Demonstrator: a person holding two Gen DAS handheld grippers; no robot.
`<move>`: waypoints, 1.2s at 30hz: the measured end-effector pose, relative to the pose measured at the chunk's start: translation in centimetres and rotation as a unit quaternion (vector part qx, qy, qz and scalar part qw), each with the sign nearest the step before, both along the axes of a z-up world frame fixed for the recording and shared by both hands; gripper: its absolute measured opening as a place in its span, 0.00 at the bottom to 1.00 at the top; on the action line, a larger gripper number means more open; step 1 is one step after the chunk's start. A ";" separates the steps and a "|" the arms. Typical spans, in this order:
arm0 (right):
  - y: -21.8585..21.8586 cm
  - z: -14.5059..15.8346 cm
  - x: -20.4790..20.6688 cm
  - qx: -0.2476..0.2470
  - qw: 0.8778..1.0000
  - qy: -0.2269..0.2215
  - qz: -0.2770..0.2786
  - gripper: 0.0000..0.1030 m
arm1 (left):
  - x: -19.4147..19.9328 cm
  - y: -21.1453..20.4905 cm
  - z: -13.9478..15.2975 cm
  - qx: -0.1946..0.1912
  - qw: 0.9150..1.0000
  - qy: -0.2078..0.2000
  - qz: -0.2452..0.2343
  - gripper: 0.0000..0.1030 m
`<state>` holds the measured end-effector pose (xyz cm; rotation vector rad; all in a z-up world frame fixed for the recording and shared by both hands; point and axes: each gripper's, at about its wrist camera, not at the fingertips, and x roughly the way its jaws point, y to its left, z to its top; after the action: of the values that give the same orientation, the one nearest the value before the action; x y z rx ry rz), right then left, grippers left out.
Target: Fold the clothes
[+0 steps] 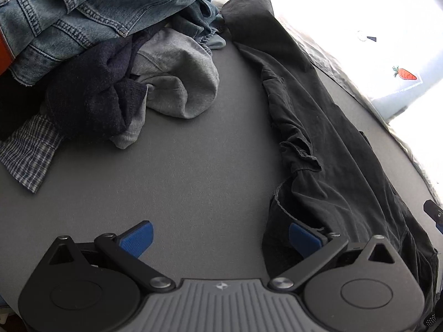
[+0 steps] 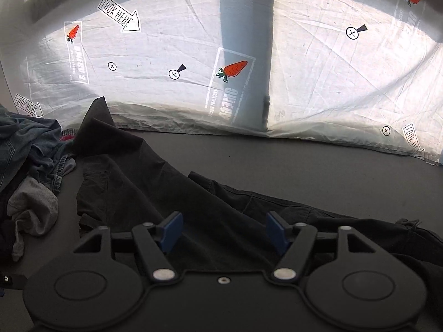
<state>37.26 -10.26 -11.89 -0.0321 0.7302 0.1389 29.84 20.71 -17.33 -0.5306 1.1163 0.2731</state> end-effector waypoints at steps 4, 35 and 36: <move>5.9 -1.4 2.6 -0.005 0.999 0.006 0.049 0.66 | 3.5 2.2 -1.3 0.006 0.999 0.002 -0.037 1.00; 1.7 3.0 -3.6 -0.072 0.991 -0.109 -0.031 0.09 | 3.6 1.7 0.3 0.005 0.999 -0.009 -0.048 1.00; -0.7 3.7 -5.3 -0.077 0.988 -0.114 -0.066 0.09 | 3.0 1.0 0.7 0.005 0.998 -0.013 -0.055 1.00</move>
<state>31.97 -10.99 -8.20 -0.1446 0.5112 -0.0490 32.87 21.73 -16.65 -0.4604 1.1153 0.1752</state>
